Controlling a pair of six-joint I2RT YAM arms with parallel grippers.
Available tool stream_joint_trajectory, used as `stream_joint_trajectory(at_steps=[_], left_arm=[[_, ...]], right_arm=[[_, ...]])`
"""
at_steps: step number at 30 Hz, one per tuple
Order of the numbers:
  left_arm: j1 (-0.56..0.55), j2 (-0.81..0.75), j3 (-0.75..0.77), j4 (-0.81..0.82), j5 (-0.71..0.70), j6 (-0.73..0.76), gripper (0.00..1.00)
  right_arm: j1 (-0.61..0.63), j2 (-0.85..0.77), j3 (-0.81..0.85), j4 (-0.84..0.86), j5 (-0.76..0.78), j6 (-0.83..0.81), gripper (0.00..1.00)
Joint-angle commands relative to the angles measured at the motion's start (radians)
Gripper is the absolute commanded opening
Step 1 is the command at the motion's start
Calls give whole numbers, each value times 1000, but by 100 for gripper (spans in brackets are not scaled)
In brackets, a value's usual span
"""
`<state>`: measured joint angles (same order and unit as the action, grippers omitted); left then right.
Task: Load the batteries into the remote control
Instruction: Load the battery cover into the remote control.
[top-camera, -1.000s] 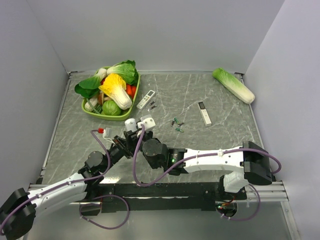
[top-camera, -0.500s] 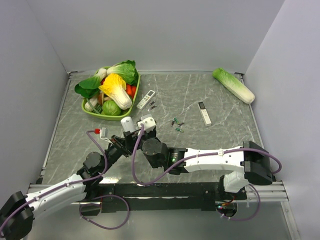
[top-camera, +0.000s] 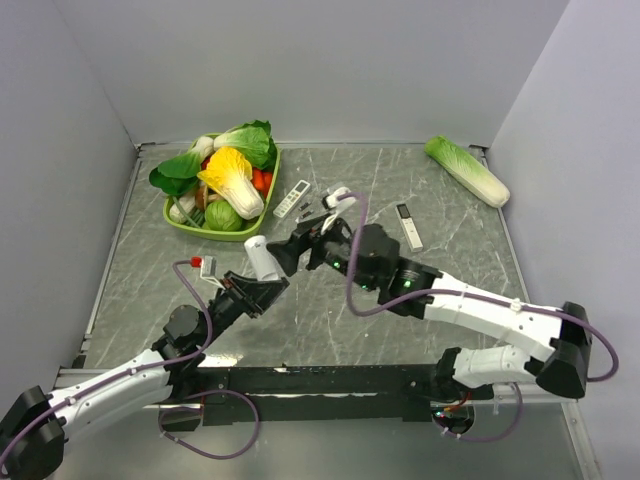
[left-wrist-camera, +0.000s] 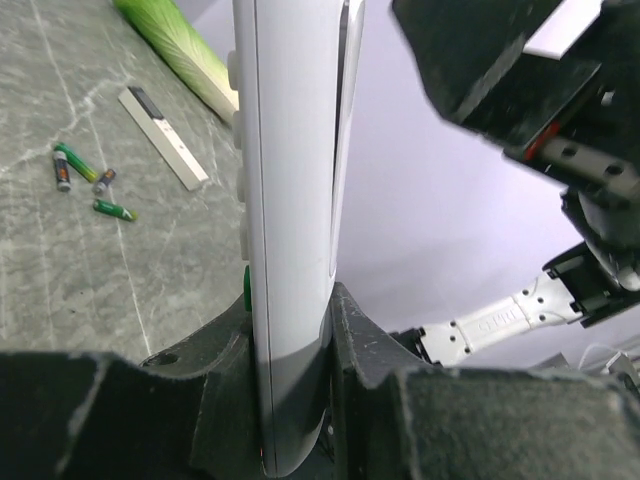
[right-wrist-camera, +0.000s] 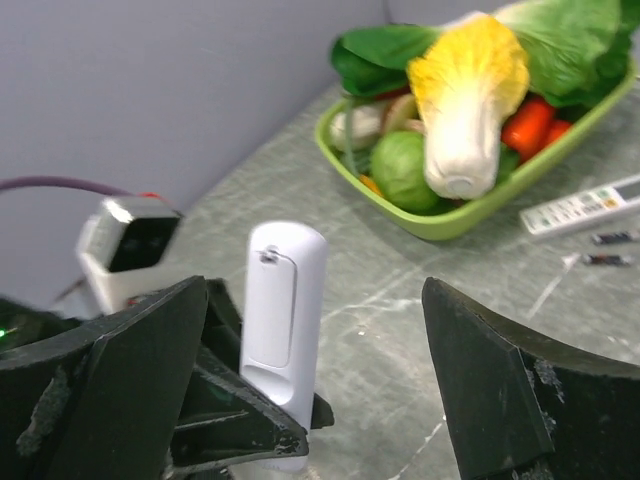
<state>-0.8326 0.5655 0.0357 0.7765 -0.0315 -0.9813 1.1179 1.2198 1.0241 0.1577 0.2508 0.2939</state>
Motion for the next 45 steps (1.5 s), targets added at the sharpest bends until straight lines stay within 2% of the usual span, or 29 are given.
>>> stream_joint_trajectory(at_steps=[1, 7, 12, 24, 30, 32, 39, 42, 45], left_arm=[[0, 11, -43, 63, 96, 32, 2], [0, 65, -7, 138, 174, 59, 2], [0, 111, 12, 194, 237, 66, 2], [0, 111, 29, 210, 280, 85, 2], [0, 122, 32, 224, 300, 86, 2], [-2, 122, 35, 227, 308, 86, 2], [-2, 138, 40, 253, 334, 89, 2], [0, 142, 32, 282, 352, 84, 2], [-2, 140, 24, 320, 373, 84, 2]], right_arm=[[-72, -54, 7, -55, -330, 65, 96], [-150, -39, -4, -38, -510, 142, 97], [-173, -2, -12, -12, -577, 188, 96], [-237, 61, -67, 94, -697, 298, 77], [-253, 87, -88, 170, -762, 340, 63], [-257, 93, -98, 190, -771, 349, 54], [-271, 112, -142, 287, -829, 404, 15], [-280, 118, -163, 342, -860, 427, 6], [-288, 132, -180, 385, -901, 447, 4]])
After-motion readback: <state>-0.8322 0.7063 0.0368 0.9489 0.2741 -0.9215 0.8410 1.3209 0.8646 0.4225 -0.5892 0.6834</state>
